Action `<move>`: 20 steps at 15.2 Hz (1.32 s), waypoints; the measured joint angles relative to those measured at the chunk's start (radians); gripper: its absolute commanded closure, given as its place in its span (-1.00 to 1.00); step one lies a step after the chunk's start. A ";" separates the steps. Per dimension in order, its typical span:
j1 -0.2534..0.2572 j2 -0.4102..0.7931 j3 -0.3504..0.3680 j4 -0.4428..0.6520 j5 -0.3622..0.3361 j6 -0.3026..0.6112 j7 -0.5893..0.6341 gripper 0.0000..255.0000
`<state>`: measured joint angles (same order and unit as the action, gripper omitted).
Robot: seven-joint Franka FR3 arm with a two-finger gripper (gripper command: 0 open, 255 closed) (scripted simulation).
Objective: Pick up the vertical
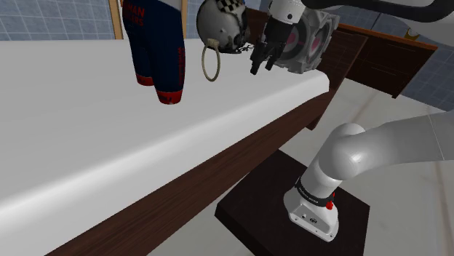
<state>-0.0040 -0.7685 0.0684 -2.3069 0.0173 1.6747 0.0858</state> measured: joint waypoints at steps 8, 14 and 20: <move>-0.030 0.272 0.070 0.294 0.020 -0.072 0.152 -1.00; -0.051 0.571 0.124 0.664 0.004 -0.195 0.307 -1.00; -0.051 0.725 0.140 0.849 -0.013 -0.257 0.385 -1.00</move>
<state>-0.0546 -0.0437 0.2085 -1.4574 0.0046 1.4175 0.4708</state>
